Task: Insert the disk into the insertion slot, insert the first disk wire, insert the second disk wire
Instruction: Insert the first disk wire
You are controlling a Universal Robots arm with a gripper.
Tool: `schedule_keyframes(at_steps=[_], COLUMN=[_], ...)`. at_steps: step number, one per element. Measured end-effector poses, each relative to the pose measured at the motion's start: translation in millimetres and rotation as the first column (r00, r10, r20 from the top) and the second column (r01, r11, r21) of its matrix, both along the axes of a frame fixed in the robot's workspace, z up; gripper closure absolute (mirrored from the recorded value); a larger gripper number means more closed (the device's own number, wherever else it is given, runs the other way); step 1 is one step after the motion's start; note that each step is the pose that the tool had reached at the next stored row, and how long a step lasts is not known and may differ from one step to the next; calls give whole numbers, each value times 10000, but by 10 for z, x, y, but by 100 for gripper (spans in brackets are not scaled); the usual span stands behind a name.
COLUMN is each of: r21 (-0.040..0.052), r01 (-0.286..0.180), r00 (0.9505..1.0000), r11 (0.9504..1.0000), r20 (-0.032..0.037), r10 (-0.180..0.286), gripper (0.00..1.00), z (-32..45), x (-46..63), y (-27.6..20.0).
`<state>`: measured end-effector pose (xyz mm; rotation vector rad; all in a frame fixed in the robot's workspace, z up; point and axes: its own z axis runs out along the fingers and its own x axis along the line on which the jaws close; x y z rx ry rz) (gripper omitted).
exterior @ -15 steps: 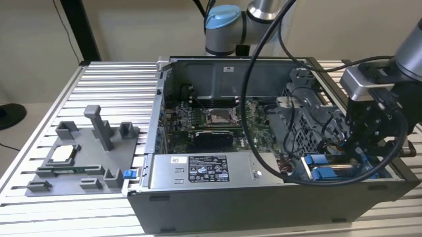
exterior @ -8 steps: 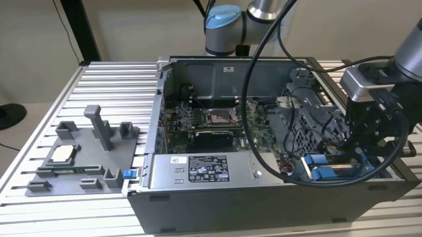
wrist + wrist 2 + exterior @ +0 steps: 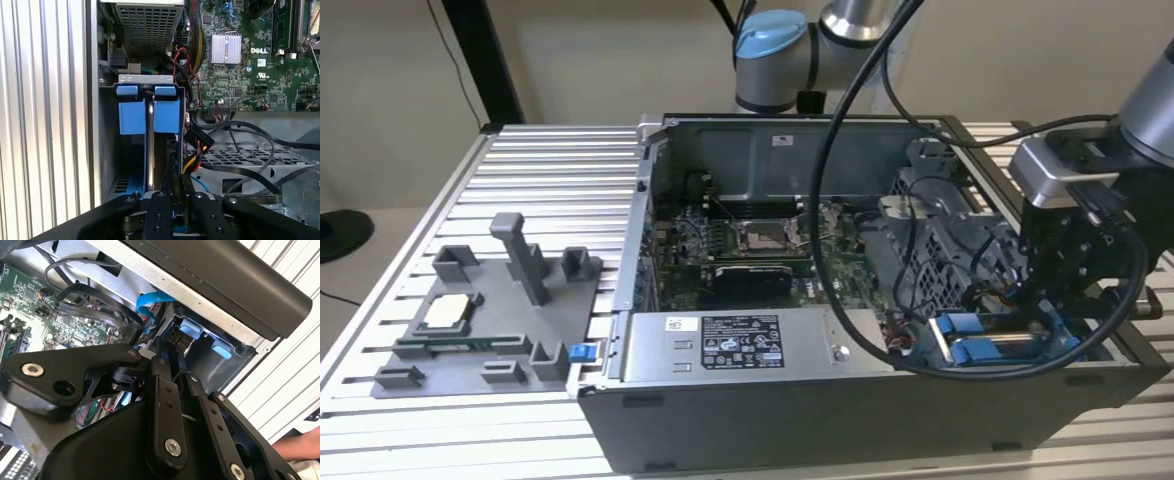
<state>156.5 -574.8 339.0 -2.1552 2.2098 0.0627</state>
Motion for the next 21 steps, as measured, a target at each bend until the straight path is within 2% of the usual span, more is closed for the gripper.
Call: schedule_keyframes(at_steps=[5,12,19,20,21], r21=[-7,-15,7,9,2], r01=[-1,-1,-1,-1,-1], r00=[10000,10000,10000,10000,10000], r11=[10000,10000,10000,10000,10000], r20=[1,1,0,-1,0], r10=[1,1,1,1,1], gripper=[100,100,100,0,0], z=[0,-55,-70,-73,-64], x=[0,0,0,0,0], y=[0,0,0,0,0])
